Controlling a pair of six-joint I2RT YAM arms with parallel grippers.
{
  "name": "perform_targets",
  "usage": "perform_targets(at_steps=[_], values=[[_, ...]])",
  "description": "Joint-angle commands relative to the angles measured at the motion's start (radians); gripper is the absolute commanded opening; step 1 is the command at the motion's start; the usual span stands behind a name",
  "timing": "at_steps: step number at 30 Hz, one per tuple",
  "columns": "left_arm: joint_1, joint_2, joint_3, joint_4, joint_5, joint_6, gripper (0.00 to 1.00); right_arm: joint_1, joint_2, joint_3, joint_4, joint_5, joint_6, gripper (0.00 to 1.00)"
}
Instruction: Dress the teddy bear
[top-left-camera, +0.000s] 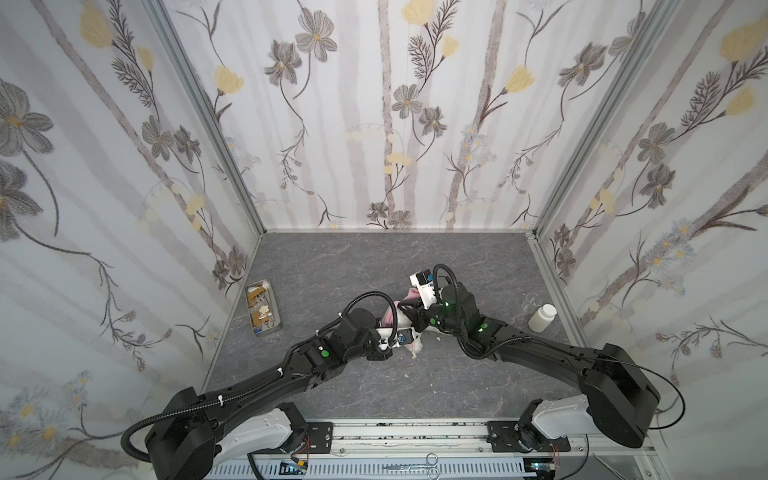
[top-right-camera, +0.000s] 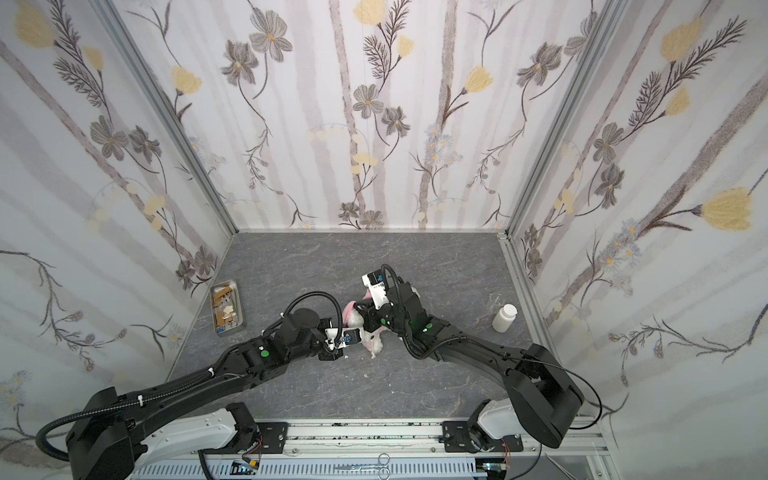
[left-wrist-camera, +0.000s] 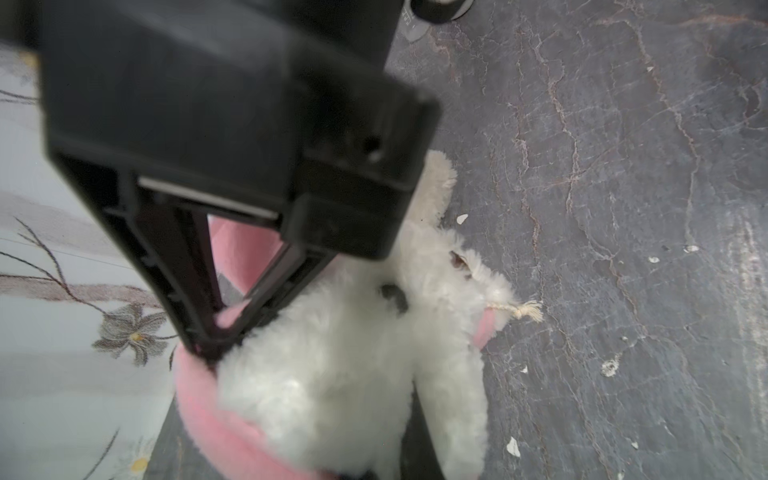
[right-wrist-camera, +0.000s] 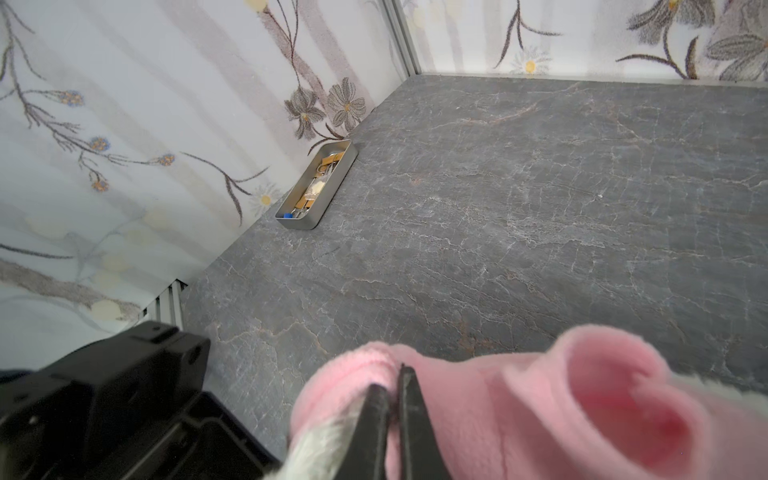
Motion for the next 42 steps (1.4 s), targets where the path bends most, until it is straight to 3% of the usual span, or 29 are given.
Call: perform_targets(at_steps=[1,7,13,18,19,21,23,25,29,34,38,42], values=[[-0.036,0.013,0.031,0.017,0.078,0.114,0.0,-0.019,0.018,0.037,-0.027,0.101,0.166,0.0],[-0.055,-0.012,0.047,0.048,0.087,0.123,0.0,-0.096,0.089,0.028,-0.045,0.117,0.245,0.0],[-0.028,-0.087,-0.025,0.216,0.117,-0.031,0.0,-0.141,0.129,-0.01,-0.058,0.089,0.216,0.0],[0.044,-0.137,-0.097,0.26,0.089,-0.166,0.0,-0.176,0.034,-0.085,-0.042,0.059,0.131,0.0],[0.062,-0.139,-0.103,0.262,0.085,-0.203,0.0,-0.182,-0.002,-0.098,-0.023,0.029,0.099,0.05],[0.091,-0.133,-0.103,0.285,0.048,-0.306,0.0,-0.193,-0.045,-0.089,-0.011,-0.07,0.019,0.26],[0.112,-0.115,-0.087,0.283,0.033,-0.421,0.0,-0.192,-0.091,-0.077,-0.019,-0.132,-0.051,0.41],[0.119,-0.099,-0.066,0.262,0.016,-0.547,0.0,-0.192,-0.154,-0.099,0.021,-0.186,-0.097,0.51],[0.126,-0.1,-0.05,0.247,-0.01,-0.813,0.0,-0.195,-0.277,-0.137,0.04,-0.165,-0.157,0.7],[0.132,-0.07,0.027,0.189,-0.107,-1.238,0.0,-0.149,-0.396,-0.248,0.168,-0.146,-0.158,0.78],[0.135,-0.006,0.125,0.134,-0.085,-1.639,0.0,0.047,-0.417,-0.327,0.24,0.044,-0.283,0.62],[0.135,0.054,0.193,0.095,-0.031,-1.863,0.0,0.147,-0.356,-0.337,0.315,0.153,-0.362,0.56]])
